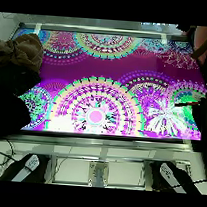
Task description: Fold the clothes and pants, and hang the long-sleeved shirts on hangers.
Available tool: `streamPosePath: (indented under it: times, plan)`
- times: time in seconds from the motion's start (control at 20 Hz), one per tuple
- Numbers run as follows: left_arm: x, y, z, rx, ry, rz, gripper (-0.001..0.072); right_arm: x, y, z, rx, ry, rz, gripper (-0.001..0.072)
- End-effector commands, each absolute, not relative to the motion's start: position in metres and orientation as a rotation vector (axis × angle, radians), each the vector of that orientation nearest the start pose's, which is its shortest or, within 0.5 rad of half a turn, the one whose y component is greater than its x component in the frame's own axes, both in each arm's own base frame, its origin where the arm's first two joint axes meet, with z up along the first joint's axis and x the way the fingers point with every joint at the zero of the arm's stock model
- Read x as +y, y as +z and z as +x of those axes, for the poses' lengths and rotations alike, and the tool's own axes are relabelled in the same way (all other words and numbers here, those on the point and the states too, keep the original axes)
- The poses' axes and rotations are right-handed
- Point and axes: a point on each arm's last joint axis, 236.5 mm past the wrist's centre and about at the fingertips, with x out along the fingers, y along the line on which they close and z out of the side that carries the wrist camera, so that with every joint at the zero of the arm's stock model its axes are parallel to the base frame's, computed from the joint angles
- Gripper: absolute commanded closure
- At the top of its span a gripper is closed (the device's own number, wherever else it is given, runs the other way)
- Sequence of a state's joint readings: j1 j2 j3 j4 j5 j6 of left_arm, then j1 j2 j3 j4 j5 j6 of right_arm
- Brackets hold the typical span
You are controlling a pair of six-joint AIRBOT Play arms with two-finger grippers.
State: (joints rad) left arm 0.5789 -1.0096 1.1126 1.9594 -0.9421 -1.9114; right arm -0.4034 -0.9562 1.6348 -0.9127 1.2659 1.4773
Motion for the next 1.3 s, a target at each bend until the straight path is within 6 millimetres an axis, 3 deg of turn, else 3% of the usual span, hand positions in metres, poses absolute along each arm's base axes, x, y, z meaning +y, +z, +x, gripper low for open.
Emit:
streamPosePath:
  times: [0.0,0.15,0.25,0.35,0.55,0.8,0.95,1.15,1.2,1.25]
  plan:
    - [0.356,0.067,0.226,0.758,1.136,-0.666,0.0181,0.003,0.342,0.356,0.509,0.208,0.393,0.0321]
    - [0.384,0.023,0.161,0.730,1.272,-0.986,0.0181,0.014,0.338,0.354,0.540,0.259,0.419,0.0320]
    - [0.399,0.009,0.120,0.733,1.309,-1.046,0.0186,0.024,0.341,0.355,0.535,0.292,0.428,0.0321]
    - [0.406,-0.003,0.097,0.710,1.293,-1.113,0.0186,0.038,0.342,0.359,0.533,0.330,0.425,0.0321]
    - [0.415,-0.017,0.105,0.538,1.142,-1.340,0.0185,0.079,0.341,0.371,0.536,0.435,0.413,0.0321]
    - [0.427,-0.046,0.114,0.494,1.126,-1.421,0.0183,0.121,0.322,0.383,0.600,0.532,0.402,0.0321]
    - [0.435,-0.058,0.140,0.456,1.056,-1.425,0.0184,0.133,0.309,0.389,0.642,0.557,0.411,0.0322]
    - [0.432,-0.085,0.154,0.497,1.044,-1.443,0.0184,0.137,0.301,0.394,0.674,0.551,0.447,0.0322]
    - [0.432,-0.089,0.156,0.504,1.043,-1.445,0.0195,0.137,0.301,0.394,0.675,0.551,0.452,0.0322]
    - [0.431,-0.093,0.158,0.512,1.040,-1.448,0.0278,0.137,0.302,0.394,0.676,0.550,0.455,0.0322]
